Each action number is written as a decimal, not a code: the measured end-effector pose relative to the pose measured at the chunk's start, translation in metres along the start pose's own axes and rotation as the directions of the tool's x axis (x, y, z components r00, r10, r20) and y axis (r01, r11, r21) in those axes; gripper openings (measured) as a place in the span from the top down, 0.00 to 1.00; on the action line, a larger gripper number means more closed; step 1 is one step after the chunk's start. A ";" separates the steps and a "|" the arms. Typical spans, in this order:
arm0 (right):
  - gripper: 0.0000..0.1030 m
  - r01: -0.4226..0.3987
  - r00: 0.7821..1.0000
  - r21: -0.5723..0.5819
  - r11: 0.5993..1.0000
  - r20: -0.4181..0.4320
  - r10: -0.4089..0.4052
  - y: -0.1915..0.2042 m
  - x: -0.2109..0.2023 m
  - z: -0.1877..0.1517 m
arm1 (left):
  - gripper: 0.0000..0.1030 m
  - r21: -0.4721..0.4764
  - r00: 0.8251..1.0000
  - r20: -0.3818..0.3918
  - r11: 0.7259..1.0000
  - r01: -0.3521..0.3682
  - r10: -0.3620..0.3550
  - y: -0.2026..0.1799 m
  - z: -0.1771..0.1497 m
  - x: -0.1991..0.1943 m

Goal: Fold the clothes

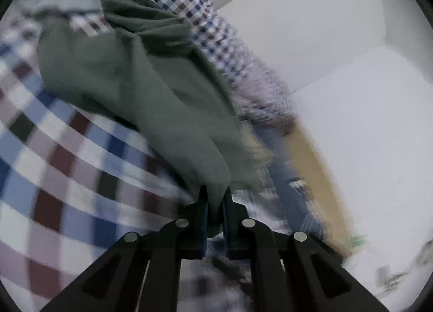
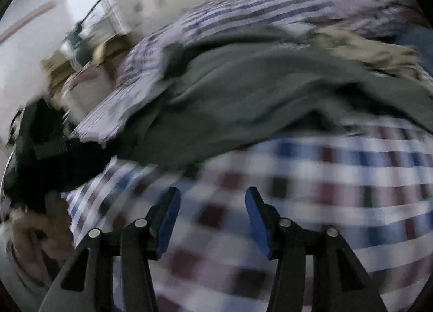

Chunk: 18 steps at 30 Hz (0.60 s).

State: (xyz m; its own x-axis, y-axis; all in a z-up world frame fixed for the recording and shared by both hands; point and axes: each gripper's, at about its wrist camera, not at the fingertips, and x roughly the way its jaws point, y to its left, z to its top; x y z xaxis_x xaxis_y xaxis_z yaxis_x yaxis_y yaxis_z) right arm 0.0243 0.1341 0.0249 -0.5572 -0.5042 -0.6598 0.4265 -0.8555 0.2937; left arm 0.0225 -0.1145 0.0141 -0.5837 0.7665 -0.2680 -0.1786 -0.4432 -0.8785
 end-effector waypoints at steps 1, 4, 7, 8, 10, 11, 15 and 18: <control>0.48 -0.006 1.000 -0.040 0.999 0.000 0.006 0.009 0.003 -0.002 | 0.92 -0.008 1.000 -0.002 1.000 0.024 -0.024 -0.002 -0.001 -0.004; 0.48 0.009 0.998 -0.156 0.988 0.057 0.000 0.035 0.003 -0.003 | 0.93 -0.041 0.999 -0.028 0.998 0.038 -0.040 -0.003 -0.006 -0.009; 0.46 0.064 0.991 -0.208 0.976 0.128 -0.037 0.051 -0.004 0.000 | 0.92 -0.087 0.997 -0.075 0.996 0.018 -0.025 0.001 -0.014 -0.007; 0.46 0.059 0.991 -0.220 0.974 0.126 -0.032 0.054 -0.003 -0.001 | 0.92 -0.107 0.995 -0.094 0.994 0.013 -0.024 0.004 -0.016 -0.004; 0.46 0.035 0.994 -0.228 0.973 0.112 -0.009 0.059 -0.001 -0.001 | 0.92 -0.129 0.995 -0.101 0.992 -0.002 -0.011 0.009 -0.018 -0.004; 0.46 -0.028 0.997 -0.163 0.986 0.072 0.040 0.053 0.003 -0.002 | 0.92 -0.134 0.995 -0.099 0.991 -0.014 0.001 0.010 -0.018 -0.006; 0.46 -0.239 0.969 0.222 0.945 -0.008 0.246 0.009 0.017 -0.015 | 0.89 -0.163 0.996 -0.081 0.986 -0.042 0.029 0.017 -0.017 -0.013; 0.45 -0.285 0.956 0.256 0.924 0.007 0.293 0.007 0.012 -0.015 | 0.77 -0.183 0.995 -0.073 0.979 -0.085 0.073 0.021 -0.018 -0.018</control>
State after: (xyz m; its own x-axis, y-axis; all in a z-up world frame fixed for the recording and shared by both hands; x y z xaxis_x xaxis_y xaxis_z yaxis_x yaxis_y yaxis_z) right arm 0.0315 0.1241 0.0083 -0.4131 -0.7334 -0.5399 0.3700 -0.6768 0.6364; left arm 0.0438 -0.1294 -0.0068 -0.5359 0.7640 -0.3594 0.0195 -0.4143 -0.9099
